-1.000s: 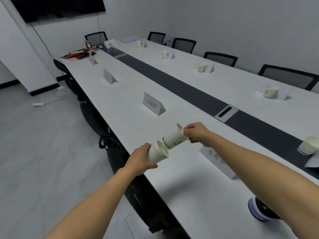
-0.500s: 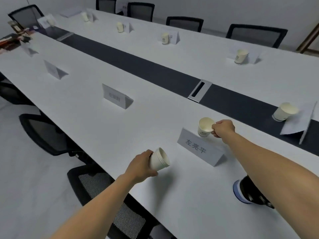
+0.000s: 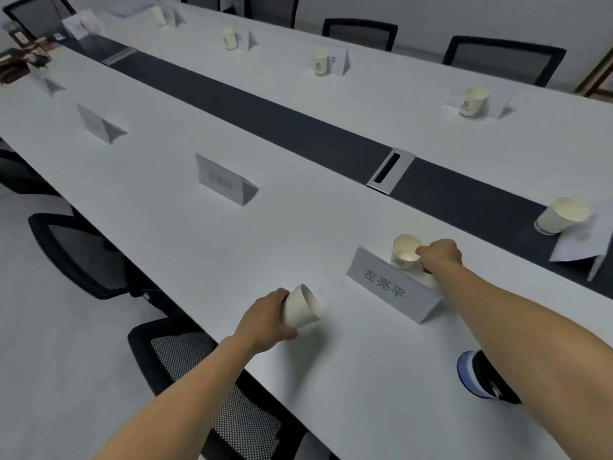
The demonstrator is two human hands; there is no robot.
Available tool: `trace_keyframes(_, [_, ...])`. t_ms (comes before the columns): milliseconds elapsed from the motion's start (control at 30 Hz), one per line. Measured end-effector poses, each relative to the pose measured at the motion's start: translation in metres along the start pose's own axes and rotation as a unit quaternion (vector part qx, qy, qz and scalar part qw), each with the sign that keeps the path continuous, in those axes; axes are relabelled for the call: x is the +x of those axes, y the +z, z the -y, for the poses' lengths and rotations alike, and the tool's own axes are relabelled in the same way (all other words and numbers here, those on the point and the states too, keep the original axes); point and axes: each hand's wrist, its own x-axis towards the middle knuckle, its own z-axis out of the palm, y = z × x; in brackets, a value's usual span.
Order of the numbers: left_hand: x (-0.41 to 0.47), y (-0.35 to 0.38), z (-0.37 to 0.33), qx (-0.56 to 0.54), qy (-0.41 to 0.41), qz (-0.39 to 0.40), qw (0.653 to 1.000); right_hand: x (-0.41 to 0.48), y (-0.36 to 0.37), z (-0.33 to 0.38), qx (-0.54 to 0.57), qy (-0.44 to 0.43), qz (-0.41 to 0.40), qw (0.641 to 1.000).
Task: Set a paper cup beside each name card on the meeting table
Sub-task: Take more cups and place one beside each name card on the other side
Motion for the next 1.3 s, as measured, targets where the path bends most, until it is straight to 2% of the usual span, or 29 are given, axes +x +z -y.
trace_keyframes(133, [-0.017,-0.030,0.015,-0.024,0.005,-0.037,0.999,-0.039,0.007,0.030,-0.074,-0.084,-0.012,0.994])
trace_keyframes(333, [-0.066,-0.091,0.073,-0.045,0.010,-0.109,0.993,-0.134,0.078,0.090,-0.124,-0.199,0.052,0.971])
trace_keyframes(500, [-0.128,-0.148,0.169,-0.043,-0.001,-0.164,0.985,-0.240,0.178,0.124,-0.154,-0.280,0.104,0.942])
trace_keyframes(733, [-0.207,-0.225,0.314,-0.037,-0.020,-0.201,0.979,-0.382,0.315,0.154,-0.118,-0.326,0.200,0.916])
trace_keyframes(833, [-0.225,-0.254,0.354,-0.036,-0.029,-0.214,0.976,-0.430,0.352,0.170,-0.113,-0.341,0.242,0.901])
trace_keyframes(1000, [-0.216,-0.300,0.397,-0.046,-0.029,-0.231,0.971,-0.469,0.399,0.215,-0.114,-0.363,0.268,0.885])
trace_keyframes(1200, [-0.162,-0.343,0.436,-0.047,-0.019,-0.218,0.975,-0.462,0.457,0.271,-0.105,-0.348,0.301,0.882])
trace_keyframes(1300, [-0.123,-0.377,0.454,-0.053,-0.023,-0.222,0.973,-0.454,0.491,0.307,-0.091,-0.362,0.340,0.863])
